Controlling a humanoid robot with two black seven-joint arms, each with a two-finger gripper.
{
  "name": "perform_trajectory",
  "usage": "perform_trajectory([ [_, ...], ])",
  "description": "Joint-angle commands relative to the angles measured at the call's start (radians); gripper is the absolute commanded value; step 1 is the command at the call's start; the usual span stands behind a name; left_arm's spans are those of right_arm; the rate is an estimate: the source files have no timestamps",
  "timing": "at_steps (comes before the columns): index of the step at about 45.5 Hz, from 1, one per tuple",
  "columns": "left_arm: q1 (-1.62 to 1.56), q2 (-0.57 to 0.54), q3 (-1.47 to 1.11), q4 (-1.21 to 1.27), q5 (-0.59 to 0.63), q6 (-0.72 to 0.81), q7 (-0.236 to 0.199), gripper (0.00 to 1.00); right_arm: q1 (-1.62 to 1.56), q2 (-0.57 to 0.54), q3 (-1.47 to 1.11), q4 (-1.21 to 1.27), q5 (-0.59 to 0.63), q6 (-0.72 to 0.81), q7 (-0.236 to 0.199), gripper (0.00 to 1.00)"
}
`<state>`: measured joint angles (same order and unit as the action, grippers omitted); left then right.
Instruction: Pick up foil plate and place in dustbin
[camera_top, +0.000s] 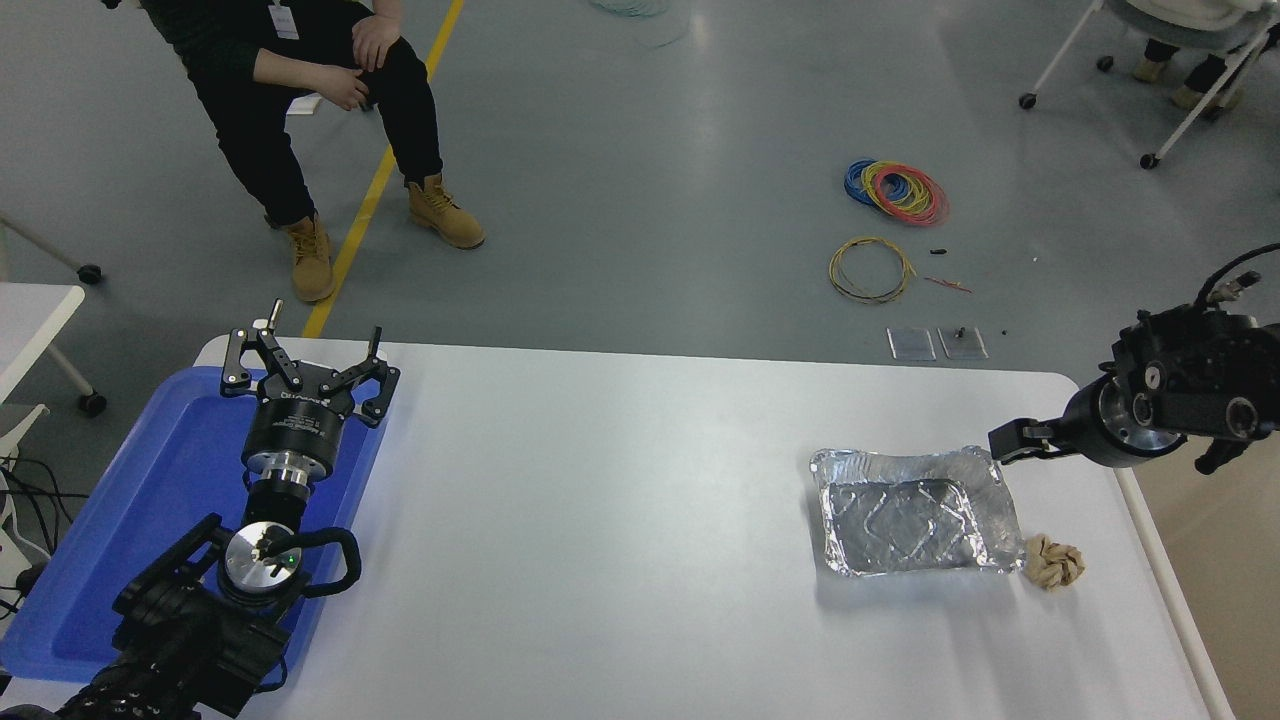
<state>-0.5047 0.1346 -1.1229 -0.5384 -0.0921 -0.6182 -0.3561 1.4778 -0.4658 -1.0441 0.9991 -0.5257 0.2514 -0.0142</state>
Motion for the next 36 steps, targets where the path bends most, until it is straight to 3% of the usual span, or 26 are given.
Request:
perform_trajectory([
  [1, 0.0, 0.0, 0.0, 0.0, 0.0, 0.0, 0.0, 1.0, -0.088, 0.002, 0.012, -0.042, -0.007, -0.073, 0.028, 0.99],
  [23, 0.0, 0.0, 0.0, 0.0, 0.0, 0.0, 0.0, 1.0, -0.208, 0.007, 0.081, -0.086, -0.059, -0.173, 0.08, 0.95],
  [36, 0.0, 0.0, 0.0, 0.0, 0.0, 0.0, 0.0, 1.0, -0.286, 0.047, 0.09, -0.142, -0.065, -0.23, 0.085, 0.9],
])
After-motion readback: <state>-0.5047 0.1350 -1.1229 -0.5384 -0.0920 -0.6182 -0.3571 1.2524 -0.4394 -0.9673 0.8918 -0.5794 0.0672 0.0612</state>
